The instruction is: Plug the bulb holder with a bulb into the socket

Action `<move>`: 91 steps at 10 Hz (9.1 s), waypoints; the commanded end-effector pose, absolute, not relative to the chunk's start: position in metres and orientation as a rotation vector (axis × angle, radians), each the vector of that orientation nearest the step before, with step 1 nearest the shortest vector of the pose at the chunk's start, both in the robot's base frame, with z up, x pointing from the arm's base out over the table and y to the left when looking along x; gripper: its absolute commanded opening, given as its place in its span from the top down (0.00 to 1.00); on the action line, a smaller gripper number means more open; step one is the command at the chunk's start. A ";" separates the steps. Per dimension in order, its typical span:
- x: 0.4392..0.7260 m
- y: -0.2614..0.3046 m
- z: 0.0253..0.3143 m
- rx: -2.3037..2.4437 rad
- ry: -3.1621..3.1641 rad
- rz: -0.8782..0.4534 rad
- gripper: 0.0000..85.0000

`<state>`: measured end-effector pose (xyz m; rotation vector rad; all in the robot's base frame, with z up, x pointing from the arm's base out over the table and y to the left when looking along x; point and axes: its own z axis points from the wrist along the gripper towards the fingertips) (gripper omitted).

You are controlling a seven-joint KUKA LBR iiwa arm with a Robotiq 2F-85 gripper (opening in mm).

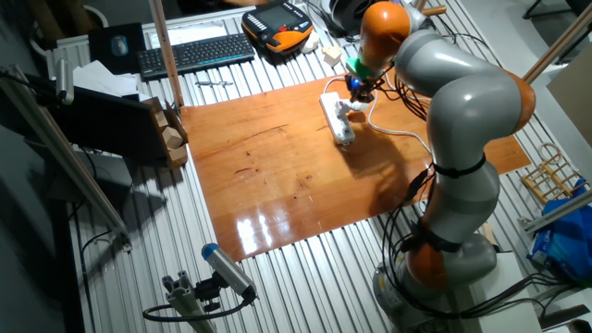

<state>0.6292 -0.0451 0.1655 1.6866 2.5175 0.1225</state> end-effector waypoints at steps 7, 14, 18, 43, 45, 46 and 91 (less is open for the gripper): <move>0.629 -0.045 0.165 0.373 2.972 -0.027 1.00; 0.626 -0.047 0.166 -0.303 3.062 -0.033 1.00; 0.610 -0.022 0.165 -0.282 3.047 -0.009 1.00; 0.608 -0.014 0.179 -0.228 3.024 0.048 1.00; 0.608 -0.012 0.180 -0.237 3.022 0.045 1.00; 0.608 -0.012 0.180 -0.235 3.020 0.045 1.00; 0.610 -0.013 0.176 -0.235 3.024 -0.001 1.00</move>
